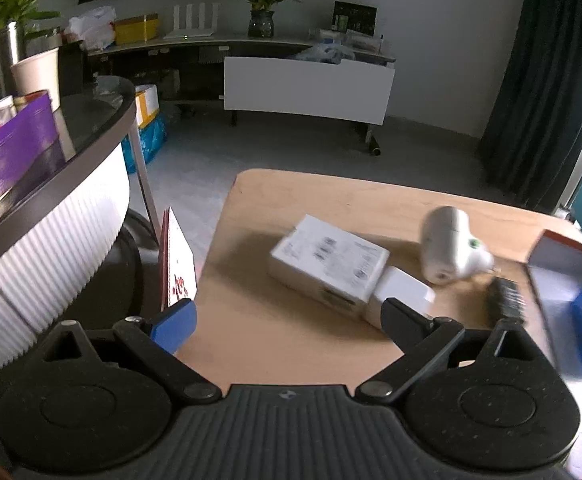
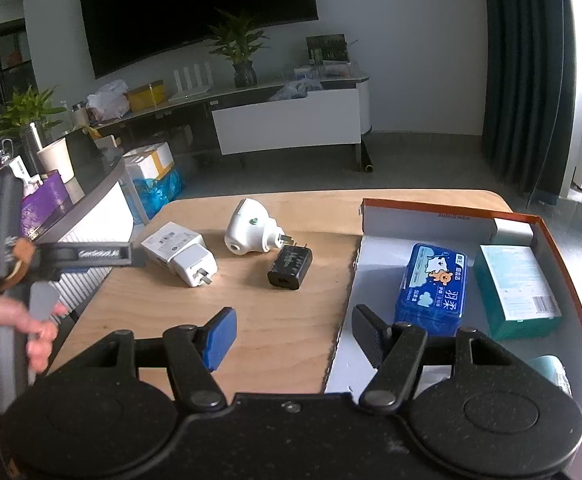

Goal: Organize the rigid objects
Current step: 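Withdraw both tools from the tray toward the remaining items, then grasp the white boxed product with left tool while right tool grasps the black charger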

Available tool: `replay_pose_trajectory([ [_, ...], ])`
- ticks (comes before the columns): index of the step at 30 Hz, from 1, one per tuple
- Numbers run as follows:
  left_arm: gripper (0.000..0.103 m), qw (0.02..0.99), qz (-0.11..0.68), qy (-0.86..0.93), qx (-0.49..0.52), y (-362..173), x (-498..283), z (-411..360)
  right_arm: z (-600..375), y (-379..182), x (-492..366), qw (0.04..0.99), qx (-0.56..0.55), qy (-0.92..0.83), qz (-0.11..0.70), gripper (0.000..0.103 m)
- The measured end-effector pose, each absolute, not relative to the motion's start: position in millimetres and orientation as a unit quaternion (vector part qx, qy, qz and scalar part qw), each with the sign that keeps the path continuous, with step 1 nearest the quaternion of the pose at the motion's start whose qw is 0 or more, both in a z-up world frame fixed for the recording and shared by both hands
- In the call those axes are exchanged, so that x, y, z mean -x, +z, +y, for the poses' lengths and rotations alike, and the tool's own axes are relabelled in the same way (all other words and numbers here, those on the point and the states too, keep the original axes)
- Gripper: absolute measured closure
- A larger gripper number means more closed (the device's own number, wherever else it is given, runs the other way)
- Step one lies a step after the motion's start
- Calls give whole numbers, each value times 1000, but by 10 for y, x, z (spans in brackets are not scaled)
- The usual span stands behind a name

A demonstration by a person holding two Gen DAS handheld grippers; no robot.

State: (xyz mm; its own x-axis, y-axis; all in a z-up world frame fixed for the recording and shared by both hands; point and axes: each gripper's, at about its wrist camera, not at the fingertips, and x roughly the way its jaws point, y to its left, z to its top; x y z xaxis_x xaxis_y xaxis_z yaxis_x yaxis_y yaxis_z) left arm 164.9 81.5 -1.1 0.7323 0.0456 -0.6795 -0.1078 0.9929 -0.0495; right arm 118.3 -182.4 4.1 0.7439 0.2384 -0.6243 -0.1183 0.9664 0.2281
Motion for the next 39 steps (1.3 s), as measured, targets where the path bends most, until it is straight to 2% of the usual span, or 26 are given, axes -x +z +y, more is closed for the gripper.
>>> replay_pose_trajectory([
  [8, 1, 932, 363, -1, 1, -198, -2096, 840, -1858, -52, -1319, 927, -88, 95, 352, 26],
  [15, 0, 927, 369, -57, -22, -315, -2144, 689, -1883, -115, -1462, 925, -93, 93, 356, 26],
  [20, 1, 928, 372, -28, -18, -439, -2180, 775, -1850, -158, -1568, 924, -88, 101, 359, 25],
  [21, 2, 928, 371, -28, -19, -432, -2178, 768, -1835, -169, -1609, 923, -87, 102, 361, 25],
  [22, 9, 930, 367, -30, -22, -423, -2158, 752, -1821, -177, -1646, 922, -87, 105, 362, 25],
  [23, 21, 932, 360, -34, -24, -411, -2125, 737, -1804, -189, -1700, 922, -87, 108, 363, 25],
  [24, 24, 933, 358, -35, -23, -400, -2112, 726, -1788, -202, -1752, 921, -88, 108, 364, 24],
  [36, 25, 939, 344, -3, 13, 5, -1787, 687, -1429, -641, -2608, 895, -102, 91, 424, 23],
  [38, 25, 941, 338, -1, 16, 40, -1676, 659, -1387, -679, -2653, 900, -95, 85, 417, 28],
  [39, 25, 942, 335, -2, 19, 49, -1615, 648, -1355, -688, -2673, 903, -82, 80, 413, 41],
])
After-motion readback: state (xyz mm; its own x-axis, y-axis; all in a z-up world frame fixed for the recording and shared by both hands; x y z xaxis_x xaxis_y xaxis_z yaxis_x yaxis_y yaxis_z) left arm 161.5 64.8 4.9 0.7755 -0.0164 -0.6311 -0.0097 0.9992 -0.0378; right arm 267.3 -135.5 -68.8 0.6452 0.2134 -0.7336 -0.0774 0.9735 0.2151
